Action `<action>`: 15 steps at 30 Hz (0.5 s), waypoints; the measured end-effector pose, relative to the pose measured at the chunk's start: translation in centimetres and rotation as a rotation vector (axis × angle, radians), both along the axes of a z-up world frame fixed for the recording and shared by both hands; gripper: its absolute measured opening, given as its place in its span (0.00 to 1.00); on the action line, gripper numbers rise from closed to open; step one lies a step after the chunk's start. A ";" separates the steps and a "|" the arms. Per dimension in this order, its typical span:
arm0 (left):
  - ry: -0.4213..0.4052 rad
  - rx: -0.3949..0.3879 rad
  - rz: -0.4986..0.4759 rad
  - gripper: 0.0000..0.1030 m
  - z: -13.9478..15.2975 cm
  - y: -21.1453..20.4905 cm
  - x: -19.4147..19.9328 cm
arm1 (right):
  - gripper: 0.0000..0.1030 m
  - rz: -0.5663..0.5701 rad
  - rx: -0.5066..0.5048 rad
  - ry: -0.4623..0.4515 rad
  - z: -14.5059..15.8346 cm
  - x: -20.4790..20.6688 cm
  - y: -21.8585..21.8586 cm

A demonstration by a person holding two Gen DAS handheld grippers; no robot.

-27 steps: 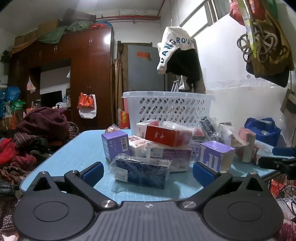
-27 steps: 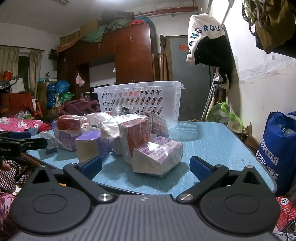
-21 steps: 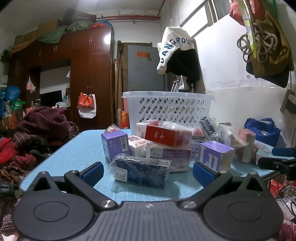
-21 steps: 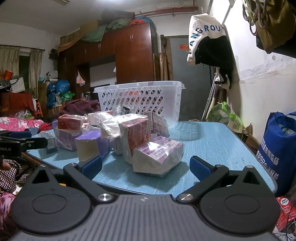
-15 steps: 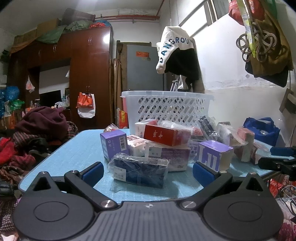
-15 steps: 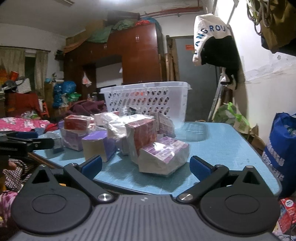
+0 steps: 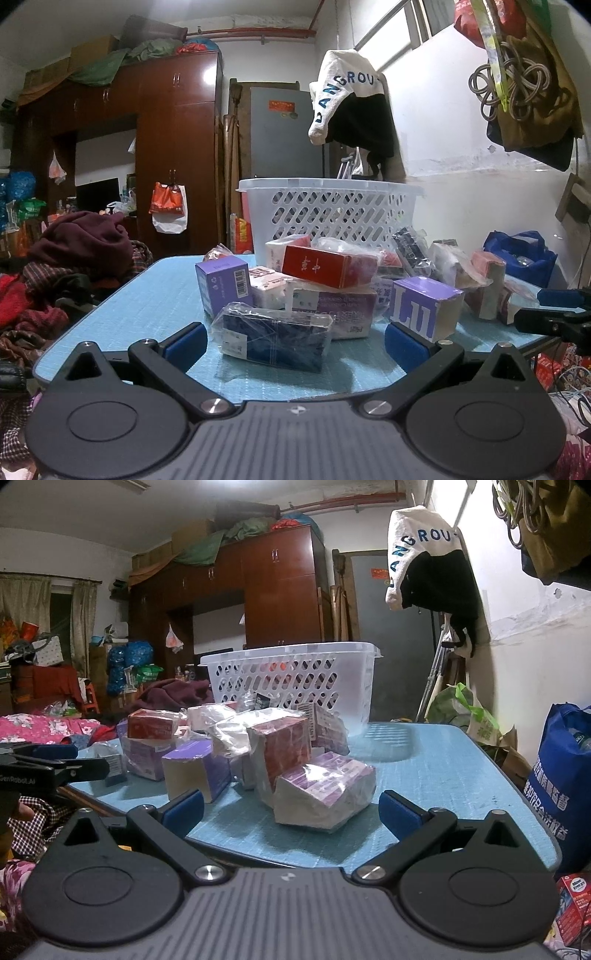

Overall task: Organize objects
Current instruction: 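Move both grippers toward the packages on the table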

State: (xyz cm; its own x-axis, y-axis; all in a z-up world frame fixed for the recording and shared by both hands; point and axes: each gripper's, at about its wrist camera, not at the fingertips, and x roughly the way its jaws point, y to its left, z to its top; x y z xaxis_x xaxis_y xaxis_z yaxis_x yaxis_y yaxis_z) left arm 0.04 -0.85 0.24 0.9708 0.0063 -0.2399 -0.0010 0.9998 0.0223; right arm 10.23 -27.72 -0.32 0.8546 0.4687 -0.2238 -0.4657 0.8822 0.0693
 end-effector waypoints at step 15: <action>-0.001 -0.002 -0.006 1.00 0.2 -0.1 -0.1 | 1.00 -0.002 -0.012 -0.001 0.4 -0.1 -0.2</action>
